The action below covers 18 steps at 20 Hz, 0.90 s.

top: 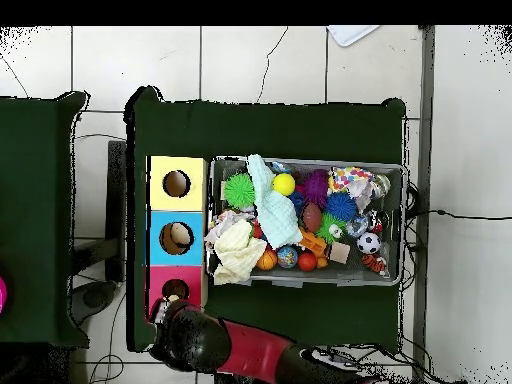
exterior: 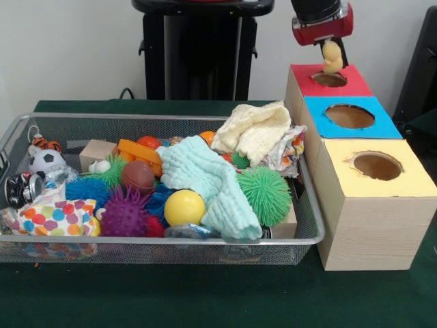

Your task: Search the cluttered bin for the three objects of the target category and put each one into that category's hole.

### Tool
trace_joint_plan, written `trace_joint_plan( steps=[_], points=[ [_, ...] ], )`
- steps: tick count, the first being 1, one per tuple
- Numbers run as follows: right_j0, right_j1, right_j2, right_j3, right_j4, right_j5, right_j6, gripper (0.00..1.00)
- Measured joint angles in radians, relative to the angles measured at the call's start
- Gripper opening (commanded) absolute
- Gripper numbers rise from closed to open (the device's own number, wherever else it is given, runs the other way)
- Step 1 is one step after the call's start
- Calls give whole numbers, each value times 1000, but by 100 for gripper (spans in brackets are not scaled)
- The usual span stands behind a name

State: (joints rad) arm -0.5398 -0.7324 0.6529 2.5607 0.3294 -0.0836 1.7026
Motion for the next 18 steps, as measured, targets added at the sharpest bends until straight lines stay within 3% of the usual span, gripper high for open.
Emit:
trace_joint_plan(
  steps=[10, 11, 18],
  points=[
    [9, 27, -3, -7, -5, 0, 0, 0],
    [10, 24, 0, -8, -8, 1, 0, 100],
    [64, -15, -16, -23, -20, 15, 0, 100]
  ],
)
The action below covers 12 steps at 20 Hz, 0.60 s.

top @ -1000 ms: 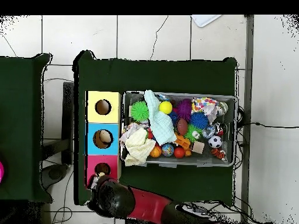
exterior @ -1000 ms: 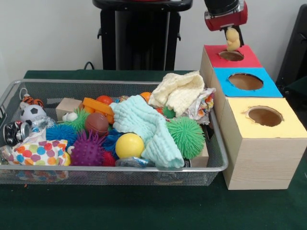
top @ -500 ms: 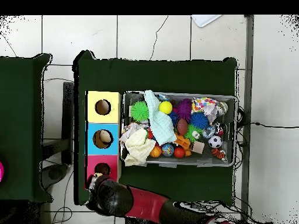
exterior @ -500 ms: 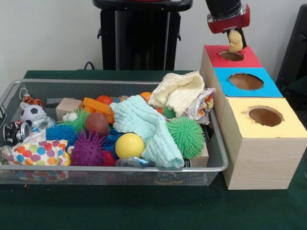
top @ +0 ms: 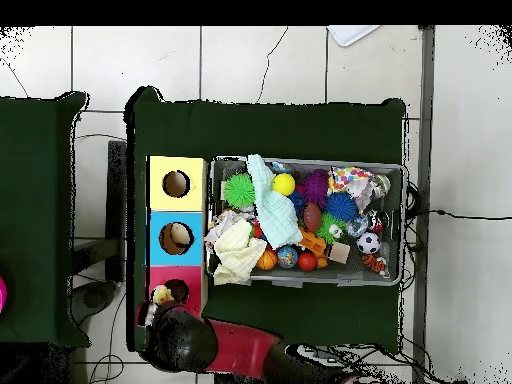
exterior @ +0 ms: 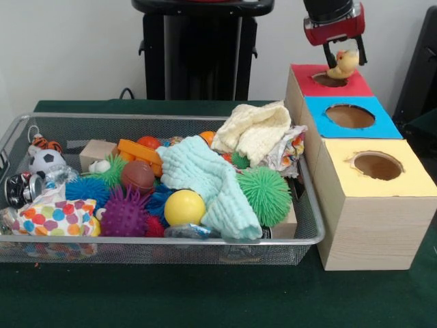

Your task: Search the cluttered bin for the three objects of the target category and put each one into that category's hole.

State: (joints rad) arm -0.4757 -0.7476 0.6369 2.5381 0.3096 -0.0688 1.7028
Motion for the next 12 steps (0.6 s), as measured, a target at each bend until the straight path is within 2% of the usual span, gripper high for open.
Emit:
trace_joint_plan(
  steps=[5, 12],
  points=[
    [55, -33, -46, -12, -2, 15, 0, 100],
    [76, -53, -90, -30, -7, 48, 0, 100]
  ],
)
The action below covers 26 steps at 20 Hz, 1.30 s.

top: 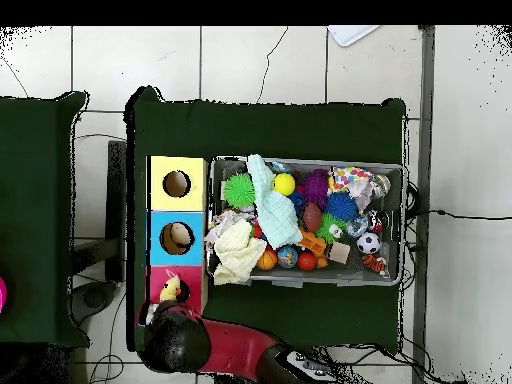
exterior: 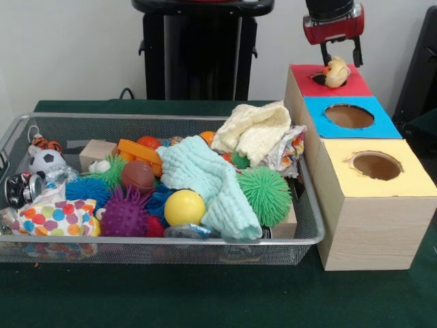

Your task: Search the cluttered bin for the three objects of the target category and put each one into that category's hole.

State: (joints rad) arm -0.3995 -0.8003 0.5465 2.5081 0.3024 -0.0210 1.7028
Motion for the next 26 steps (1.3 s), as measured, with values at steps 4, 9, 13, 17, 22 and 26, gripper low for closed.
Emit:
trace_joint_plan(
  steps=[4, 9, 13, 17, 22, 26],
  points=[
    [3, -5, -16, -7, -6, 17, 0, 100],
    [4, -24, -62, -21, -16, 75, 0, 100],
    [4, -54, -119, -38, -29, 161, 0, 100],
    [1, -82, -153, -58, -44, 241, 0, 100],
    [-15, -131, -182, -89, -68, 362, 0, 100],
    [-28, -162, -194, -116, -87, 439, 0, 100]
  ],
)
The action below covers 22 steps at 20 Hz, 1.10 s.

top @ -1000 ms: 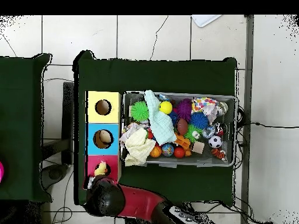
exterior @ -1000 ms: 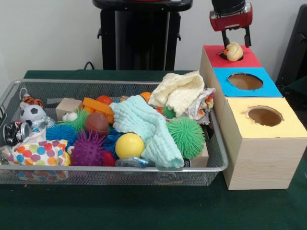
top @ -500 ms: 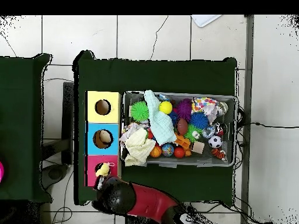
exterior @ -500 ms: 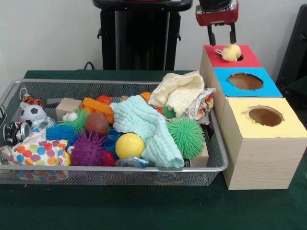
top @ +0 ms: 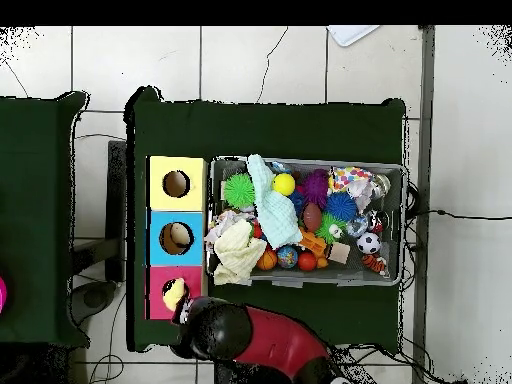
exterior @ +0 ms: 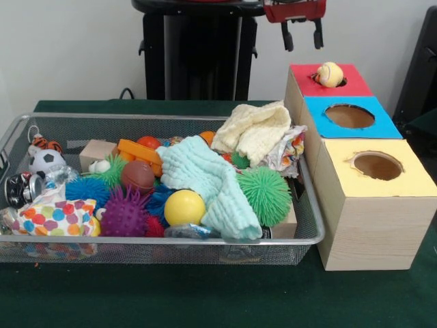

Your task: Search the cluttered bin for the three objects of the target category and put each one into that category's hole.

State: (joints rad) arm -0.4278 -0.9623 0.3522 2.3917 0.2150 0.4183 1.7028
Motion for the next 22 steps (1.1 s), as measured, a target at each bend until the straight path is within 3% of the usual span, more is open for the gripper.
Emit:
trace_joint_plan(
  steps=[9, 22],
  points=[
    [-51, -54, -23, -115, -102, 179, 0, 100],
    [-145, -29, -27, -317, -300, 205, 0, 100]
  ],
)
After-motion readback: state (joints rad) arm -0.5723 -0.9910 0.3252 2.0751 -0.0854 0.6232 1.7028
